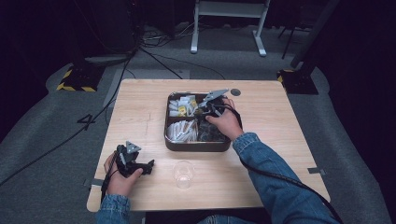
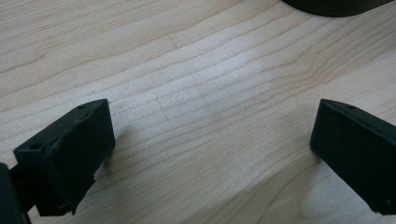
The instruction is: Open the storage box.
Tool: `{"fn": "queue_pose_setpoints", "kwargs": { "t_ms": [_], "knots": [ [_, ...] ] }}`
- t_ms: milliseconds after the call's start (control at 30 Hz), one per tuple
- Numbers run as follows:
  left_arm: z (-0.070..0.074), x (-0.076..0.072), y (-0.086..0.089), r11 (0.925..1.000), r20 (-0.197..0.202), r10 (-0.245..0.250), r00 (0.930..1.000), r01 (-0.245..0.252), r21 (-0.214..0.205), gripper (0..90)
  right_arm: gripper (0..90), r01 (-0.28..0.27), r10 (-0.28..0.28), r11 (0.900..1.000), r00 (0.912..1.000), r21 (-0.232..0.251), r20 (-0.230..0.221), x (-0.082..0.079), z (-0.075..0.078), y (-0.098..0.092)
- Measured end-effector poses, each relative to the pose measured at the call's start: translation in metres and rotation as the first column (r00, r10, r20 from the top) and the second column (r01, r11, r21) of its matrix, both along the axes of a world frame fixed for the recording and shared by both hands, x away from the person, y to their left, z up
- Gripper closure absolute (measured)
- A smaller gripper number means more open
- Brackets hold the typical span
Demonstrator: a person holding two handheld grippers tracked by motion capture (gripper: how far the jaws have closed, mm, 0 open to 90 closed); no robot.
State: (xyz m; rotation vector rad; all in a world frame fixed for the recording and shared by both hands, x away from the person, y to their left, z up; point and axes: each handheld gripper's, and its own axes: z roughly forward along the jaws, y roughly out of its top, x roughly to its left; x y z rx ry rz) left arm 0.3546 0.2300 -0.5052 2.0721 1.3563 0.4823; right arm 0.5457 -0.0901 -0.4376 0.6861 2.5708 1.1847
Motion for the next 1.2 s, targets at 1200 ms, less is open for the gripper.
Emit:
{"fn": "queue_pose_setpoints", "kwargs": {
  "t_ms": [1200],
  "knots": [
    [0.000, 0.001, -0.001, 1.0000, 0.000, 0.001, 1.0000, -0.001, -0.002, 0.3, 59.0, 0.040, -0.049, 0.9918, 0.9960, 0.121, 0.074, -0.033, 0.067, -0.065]
  ]
}}
